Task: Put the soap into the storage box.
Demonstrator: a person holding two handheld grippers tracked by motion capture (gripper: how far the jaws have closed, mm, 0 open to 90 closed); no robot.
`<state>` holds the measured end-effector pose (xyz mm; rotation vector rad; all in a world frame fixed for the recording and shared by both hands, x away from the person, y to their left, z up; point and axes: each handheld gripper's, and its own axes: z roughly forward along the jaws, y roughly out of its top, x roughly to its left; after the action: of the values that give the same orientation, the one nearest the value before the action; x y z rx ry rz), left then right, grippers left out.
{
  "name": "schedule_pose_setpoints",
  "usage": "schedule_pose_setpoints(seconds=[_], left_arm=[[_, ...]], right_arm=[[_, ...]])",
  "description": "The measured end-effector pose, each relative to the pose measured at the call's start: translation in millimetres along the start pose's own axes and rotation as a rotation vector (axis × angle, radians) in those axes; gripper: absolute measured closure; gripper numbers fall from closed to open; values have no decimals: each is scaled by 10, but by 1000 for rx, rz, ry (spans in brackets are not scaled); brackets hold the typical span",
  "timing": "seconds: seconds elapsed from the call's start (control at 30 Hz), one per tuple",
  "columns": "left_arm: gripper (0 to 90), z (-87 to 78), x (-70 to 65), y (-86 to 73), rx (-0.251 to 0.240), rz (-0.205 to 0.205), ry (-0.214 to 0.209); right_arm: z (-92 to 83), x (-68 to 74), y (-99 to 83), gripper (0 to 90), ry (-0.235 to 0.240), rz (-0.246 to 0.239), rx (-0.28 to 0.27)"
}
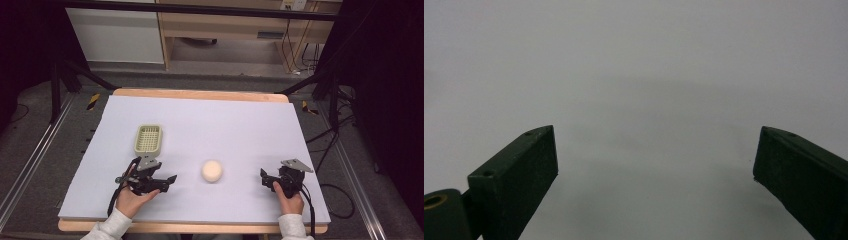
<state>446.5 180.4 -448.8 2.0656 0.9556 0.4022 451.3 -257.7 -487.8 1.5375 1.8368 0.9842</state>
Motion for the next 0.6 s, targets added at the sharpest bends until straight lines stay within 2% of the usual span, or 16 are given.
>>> schedule_pose_setpoints(seconds=[0.6], left_arm=[[257,73,-93,107,4,17,-20]], right_arm=[[-6,6,-2,45,2,-4,-3]])
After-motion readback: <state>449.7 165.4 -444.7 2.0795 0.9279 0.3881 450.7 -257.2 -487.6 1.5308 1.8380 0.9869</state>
